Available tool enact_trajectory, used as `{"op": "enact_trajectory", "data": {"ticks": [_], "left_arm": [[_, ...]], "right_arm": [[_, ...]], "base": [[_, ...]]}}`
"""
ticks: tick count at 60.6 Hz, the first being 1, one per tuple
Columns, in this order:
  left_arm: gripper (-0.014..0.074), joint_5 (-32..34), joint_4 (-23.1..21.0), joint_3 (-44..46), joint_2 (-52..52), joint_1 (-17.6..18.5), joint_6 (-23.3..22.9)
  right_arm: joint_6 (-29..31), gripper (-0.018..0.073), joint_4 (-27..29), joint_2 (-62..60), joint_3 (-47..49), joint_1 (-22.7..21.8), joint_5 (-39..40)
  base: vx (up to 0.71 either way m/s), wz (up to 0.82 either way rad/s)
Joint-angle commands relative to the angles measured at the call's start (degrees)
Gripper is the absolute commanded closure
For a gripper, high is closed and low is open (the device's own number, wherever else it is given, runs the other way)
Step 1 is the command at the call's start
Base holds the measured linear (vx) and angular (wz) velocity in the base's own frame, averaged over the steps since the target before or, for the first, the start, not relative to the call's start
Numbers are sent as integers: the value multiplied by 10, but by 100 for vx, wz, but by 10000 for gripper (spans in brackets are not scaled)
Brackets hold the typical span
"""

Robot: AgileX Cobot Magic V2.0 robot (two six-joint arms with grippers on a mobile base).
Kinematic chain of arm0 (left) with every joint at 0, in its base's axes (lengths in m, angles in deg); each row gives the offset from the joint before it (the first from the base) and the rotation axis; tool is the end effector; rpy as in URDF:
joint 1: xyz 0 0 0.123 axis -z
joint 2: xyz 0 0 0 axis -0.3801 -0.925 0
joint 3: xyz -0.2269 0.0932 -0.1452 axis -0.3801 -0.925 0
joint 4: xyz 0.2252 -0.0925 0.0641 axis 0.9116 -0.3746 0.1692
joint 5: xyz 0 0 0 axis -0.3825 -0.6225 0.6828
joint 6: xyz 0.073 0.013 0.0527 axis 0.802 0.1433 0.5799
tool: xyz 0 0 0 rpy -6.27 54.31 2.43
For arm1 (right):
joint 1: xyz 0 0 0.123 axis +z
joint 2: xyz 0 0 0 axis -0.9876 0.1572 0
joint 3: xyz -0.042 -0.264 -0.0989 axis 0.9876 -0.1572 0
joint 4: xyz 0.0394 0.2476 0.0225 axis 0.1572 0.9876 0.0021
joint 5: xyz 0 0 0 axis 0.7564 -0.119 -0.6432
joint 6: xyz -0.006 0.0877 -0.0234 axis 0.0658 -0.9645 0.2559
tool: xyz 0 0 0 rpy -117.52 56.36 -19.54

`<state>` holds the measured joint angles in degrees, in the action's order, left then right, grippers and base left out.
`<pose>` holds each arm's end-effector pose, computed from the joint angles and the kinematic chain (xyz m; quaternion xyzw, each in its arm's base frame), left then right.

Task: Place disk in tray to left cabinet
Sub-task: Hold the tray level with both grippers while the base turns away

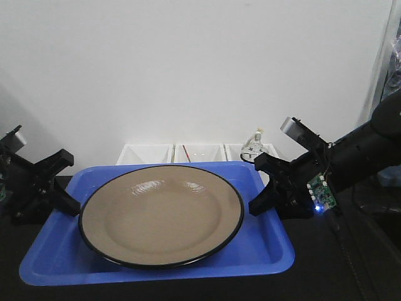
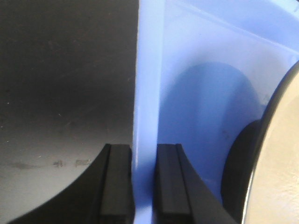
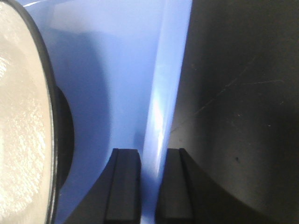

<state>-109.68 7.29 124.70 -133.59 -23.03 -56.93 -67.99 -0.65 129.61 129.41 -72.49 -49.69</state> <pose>0.3463 -0.0469 0.3580 -0.0928 0.9314 -0.3149 0.1572 0.3648 0.1089 0.3477 -0.0425 0.9274 0.3374 0.1557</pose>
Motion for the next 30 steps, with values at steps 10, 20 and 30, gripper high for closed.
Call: {"op": "enact_trajectory", "data": {"ticks": [10,20,30], "left_arm": [[597,-13,-91,22,29,11,-10],[597,-13,-91,22,29,11,-10],[597,-13,-91,22,29,11,-10]], "right_arm": [[10,564,94,-35,23,8,15],[10,564,94,-35,23,8,15],[10,564,94,-35,23,8,15]], "base": [[-1,2],[-5,3],[-11,5]]}}
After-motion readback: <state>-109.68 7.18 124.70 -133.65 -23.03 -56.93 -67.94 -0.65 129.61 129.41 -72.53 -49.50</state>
